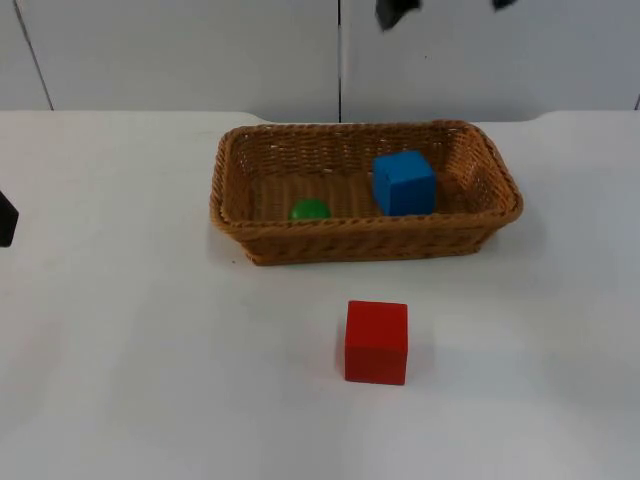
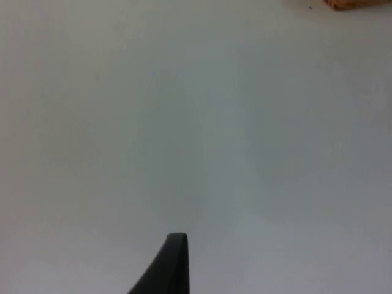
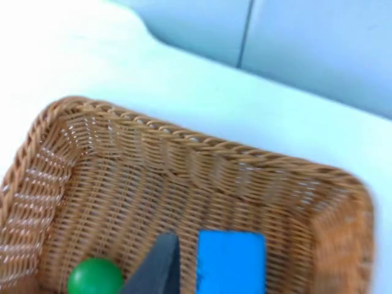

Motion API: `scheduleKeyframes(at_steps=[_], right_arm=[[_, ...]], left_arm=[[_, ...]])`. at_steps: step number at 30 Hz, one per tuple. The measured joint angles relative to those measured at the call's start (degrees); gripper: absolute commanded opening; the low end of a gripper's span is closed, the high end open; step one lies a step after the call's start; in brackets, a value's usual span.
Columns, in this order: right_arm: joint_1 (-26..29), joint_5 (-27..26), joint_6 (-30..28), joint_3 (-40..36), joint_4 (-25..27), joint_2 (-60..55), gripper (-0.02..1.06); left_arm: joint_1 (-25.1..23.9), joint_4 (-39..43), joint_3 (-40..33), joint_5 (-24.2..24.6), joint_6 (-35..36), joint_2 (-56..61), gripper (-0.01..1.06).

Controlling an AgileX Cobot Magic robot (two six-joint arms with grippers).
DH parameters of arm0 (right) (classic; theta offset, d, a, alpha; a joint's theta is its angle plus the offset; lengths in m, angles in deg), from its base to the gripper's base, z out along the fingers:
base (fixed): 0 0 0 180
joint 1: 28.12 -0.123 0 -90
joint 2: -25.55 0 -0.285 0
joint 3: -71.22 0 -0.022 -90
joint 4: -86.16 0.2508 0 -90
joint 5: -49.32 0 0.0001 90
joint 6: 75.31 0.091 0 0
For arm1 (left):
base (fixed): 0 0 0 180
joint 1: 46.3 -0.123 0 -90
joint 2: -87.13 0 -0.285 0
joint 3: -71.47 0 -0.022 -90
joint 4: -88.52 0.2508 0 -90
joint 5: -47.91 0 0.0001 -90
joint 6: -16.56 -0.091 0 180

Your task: Place all geometric objects except the red cube into the basket.

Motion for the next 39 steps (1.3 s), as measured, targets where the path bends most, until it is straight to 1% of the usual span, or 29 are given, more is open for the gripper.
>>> scheduleKeyframes(at_steps=[2, 4, 7, 8, 9, 13, 14, 16, 18, 19, 20, 24, 25, 27, 29, 30, 33, 34, 36, 39], right_arm=[[0.0, 2.9, -0.9, -0.4, 0.2, 3.7, 1.05], [0.0, 3.8, -1.8, -1.1, 0.6, 5.1, 1.05], [0.0, 4.7, -3.0, -5.9, 1.7, 10.4, 1.05], [0.0, 4.6, -3.2, -9.1, 2.1, 13.2, 1.05], [0.0, 4.6, -3.2, -9.1, 2.1, 13.2, 1.05], [0.0, 0.9, -3.7, -21.8, 2.8, 24.2, 1.05], [0.0, 0.9, -3.7, -21.8, 2.8, 24.2, 1.05], [0.0, -1.9, -3.8, -28.4, 3.0, 30.6, 1.05], [0.0, -3.5, -4.0, -34.9, 3.0, 37.9, 1.05], [0.0, -4.0, -4.0, -37.8, 3.0, 41.4, 1.05], [0.0, -4.0, -4.0, -37.8, 3.0, 41.4, 1.05], [0.0, -4.3, -4.3, -47.0, 3.0, 53.2, 1.05], [0.0, -4.3, -4.3, -47.0, 3.0, 53.2, 1.05], [0.0, -4.4, -4.3, -50.4, 3.0, 58.1, 1.05], [0.0, -4.4, -4.5, -54.2, 3.0, 64.2, 1.05], [0.0, -4.4, -4.5, -54.2, 3.0, 64.2, 1.05], [0.0, -4.5, -4.5, -58.0, 3.0, 71.2, 1.05], [0.0, -4.5, -4.5, -58.0, 3.0, 71.2, 1.05], [0.0, -4.6, -4.5, -60.3, 3.0, 76.0, 1.05], [0.0, -4.2, -4.5, -63.5, 3.0, 83.1, 1.05]], left_arm=[[0.0, 0.0, 0.0, -0.1, 0.0, 0.0, 1.05], [0.0, 0.0, 0.0, -0.1, 0.0, 0.0, 1.05], [0.0, 0.0, 0.0, -0.1, 0.0, 0.2, 1.05], [0.0, 0.0, 0.0, -0.1, 0.0, 0.8, 1.05], [0.0, 0.0, 0.0, -0.1, 0.0, 0.8, 1.05], [0.0, 0.9, 0.0, -0.1, 0.0, 4.9, 1.05], [0.0, 0.9, 0.0, -0.1, 0.0, 4.9, 1.05], [0.0, 1.1, 0.0, 0.0, 0.0, 8.5, 1.05], [0.0, 1.1, 0.0, 0.7, 0.4, 12.4, 1.05], [0.0, 1.1, 0.0, 1.1, 0.9, 14.6, 1.05], [0.0, 1.1, 0.0, 1.1, 0.9, 14.6, 1.05], [0.0, 1.1, 0.0, 1.3, 1.8, 23.8, 1.05], [0.0, 1.1, 0.0, 1.3, 1.8, 23.8, 1.05], [0.0, 1.1, 0.0, 1.7, 2.7, 27.9, 1.05], [0.0, 1.1, 0.0, 3.4, 3.1, 32.6, 1.05], [0.0, 1.1, 0.0, 3.4, 3.1, 32.6, 1.05], [0.0, 1.1, 0.0, 5.5, 3.3, 38.3, 1.05], [0.0, 1.1, 0.0, 5.5, 3.3, 38.3, 1.05], [0.0, 1.6, 0.0, 6.4, 3.3, 41.7, 1.05], [0.0, 2.6, 0.0, 8.8, 3.3, 46.5, 1.05]])
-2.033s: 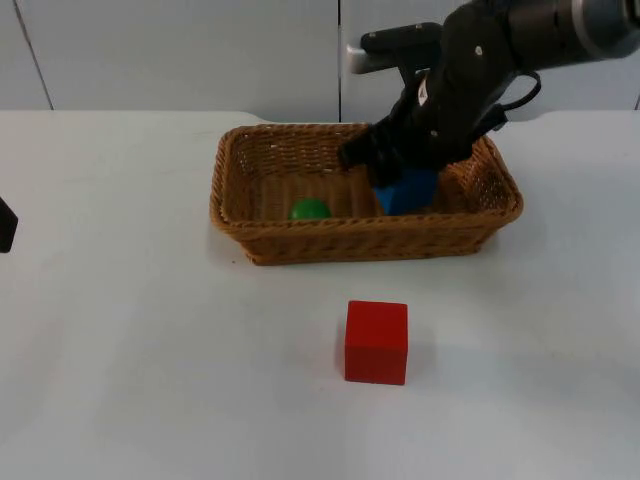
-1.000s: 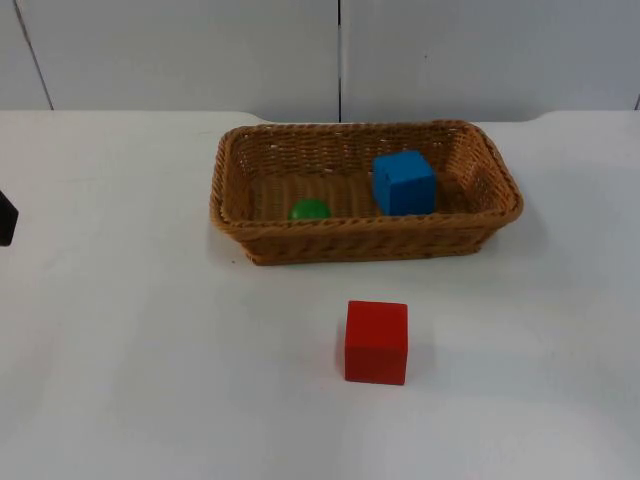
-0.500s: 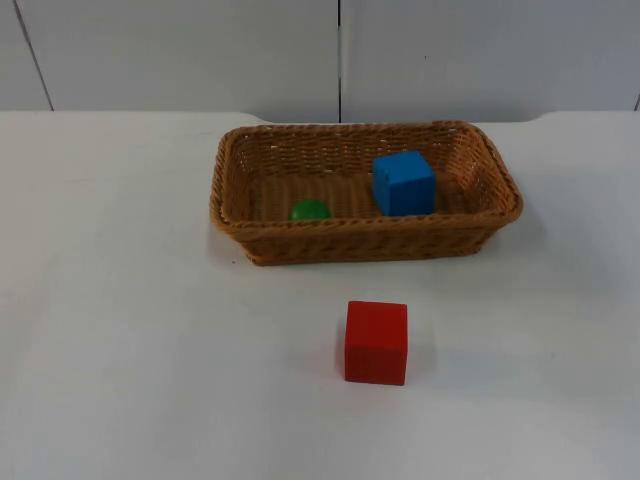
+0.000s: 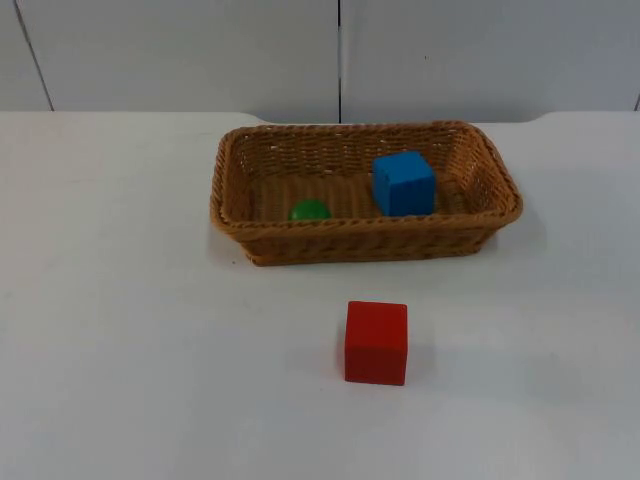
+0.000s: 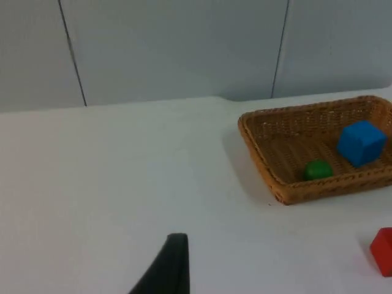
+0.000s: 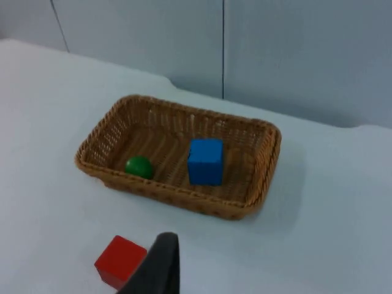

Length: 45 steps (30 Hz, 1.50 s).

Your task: Place all geometric objects except the red cube into the basket.

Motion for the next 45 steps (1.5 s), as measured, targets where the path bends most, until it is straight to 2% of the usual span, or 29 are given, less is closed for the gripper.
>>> scheduleKeyframes(at_steps=[7, 11, 14, 22, 27, 36, 45], right_arm=[[0.0, 5.5, -1.0, -4.0, 0.1, 10.8, 1.05], [0.0, 12.7, -4.1, -4.4, 1.6, 18.0, 1.05], [0.0, 15.5, -4.8, -4.4, 2.9, 21.2, 1.05], [0.0, 21.4, -6.2, -4.4, 4.5, 32.4, 1.05], [0.0, 24.5, -6.3, -4.8, 4.6, 33.1, 1.05], [0.0, 25.2, -8.1, -12.0, 6.5, 33.1, 1.05], [0.0, 25.3, -9.3, -12.3, 7.5, 33.1, 1.05]], left_arm=[[0.0, 1.8, 0.0, 3.6, 0.0, 7.6, 1.05], [0.0, 3.5, 0.0, 5.1, 0.0, 12.8, 1.05], [0.0, 4.1, 0.0, 6.7, 0.0, 13.4, 1.05], [0.0, 5.4, -8.8, 8.8, 0.0, 13.4, 1.05], [0.0, 8.2, -9.4, 9.1, 2.8, 13.4, 1.05], [0.0, 9.0, -10.0, 9.3, 4.2, 13.4, 1.05], [0.0, 9.0, -10.0, 9.3, 4.2, 13.4, 1.05]])
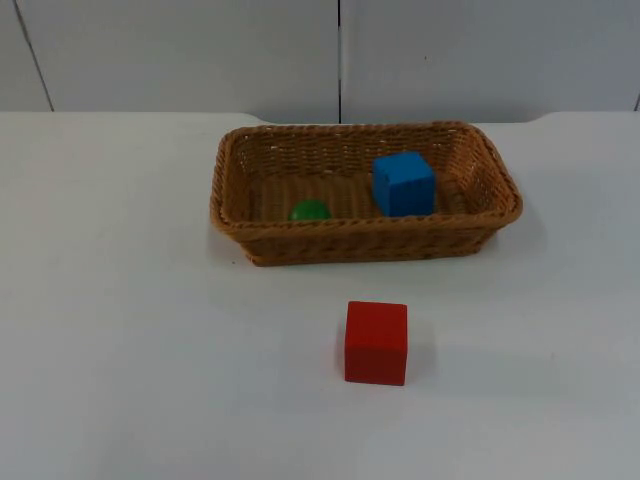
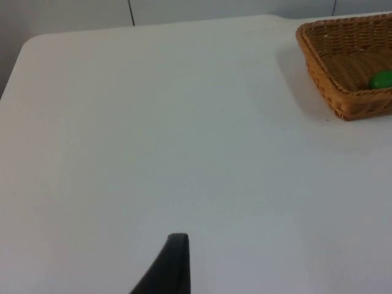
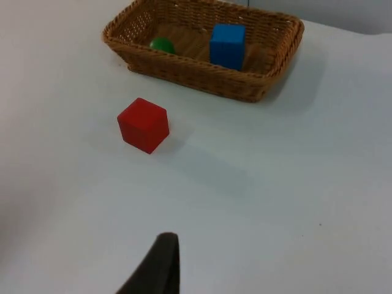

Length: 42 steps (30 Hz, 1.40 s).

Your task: Place all geometric objects except the red cube into the basket.

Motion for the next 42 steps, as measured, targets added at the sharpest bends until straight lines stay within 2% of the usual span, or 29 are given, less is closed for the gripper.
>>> scheduleKeyframes(at_steps=[35, 39, 40, 42], right_arm=[[0.0, -0.1, -0.2, 0.0, 0.0, 0.0, 1.05], [5.7, -0.2, -0.3, 0.0, 0.9, 0.0, 1.05], [5.7, -0.2, -0.3, 0.0, 0.9, 0.0, 1.05], [10.2, -0.2, -0.4, 0.0, 1.1, 0.0, 1.05]], left_arm=[[0.0, 0.0, 0.0, 0.0, 0.0, 0.0, 1.05], [0.0, 0.0, 0.0, 0.0, 0.0, 0.0, 1.05], [0.0, 0.0, 0.0, 0.0, 0.0, 0.0, 1.05], [0.0, 0.0, 0.0, 0.0, 0.0, 0.0, 1.05]])
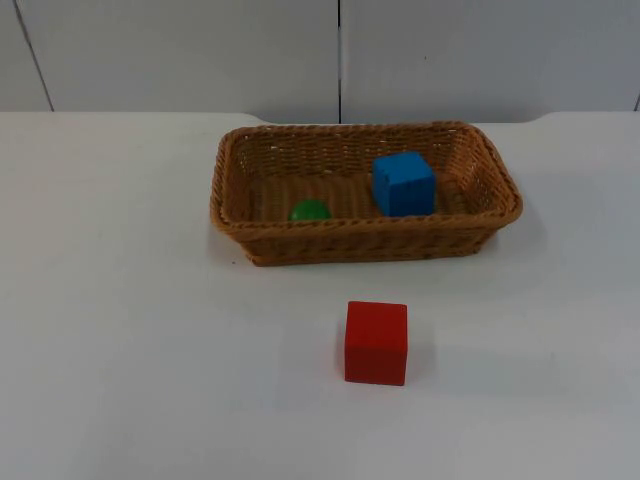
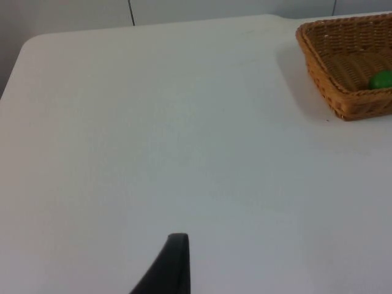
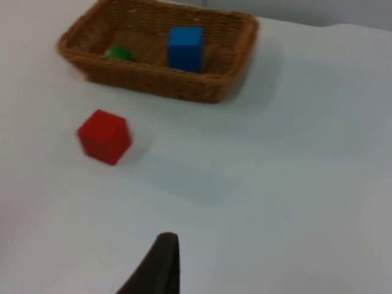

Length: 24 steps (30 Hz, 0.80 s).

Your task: Place all geometric objects except the red cube into the basket.

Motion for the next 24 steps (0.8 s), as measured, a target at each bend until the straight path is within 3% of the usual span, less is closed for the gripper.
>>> scheduleKeyframes(at_steps=[3, 8, 24], right_arm=[[7.2, 0.0, 0.0, 0.0, 0.1, 0.0, 1.05], [13.3, 0.0, 0.0, 0.0, 0.2, 0.0, 1.05], [13.9, -0.1, -0.1, 0.0, 0.4, 0.0, 1.05]], left_arm=[[0.0, 0.0, 0.0, 0.0, 0.0, 0.0, 1.05], [0.0, 0.0, 0.0, 0.0, 0.0, 0.0, 1.05], [-1.7, 0.0, 0.0, 0.0, 0.0, 0.0, 1.05]])
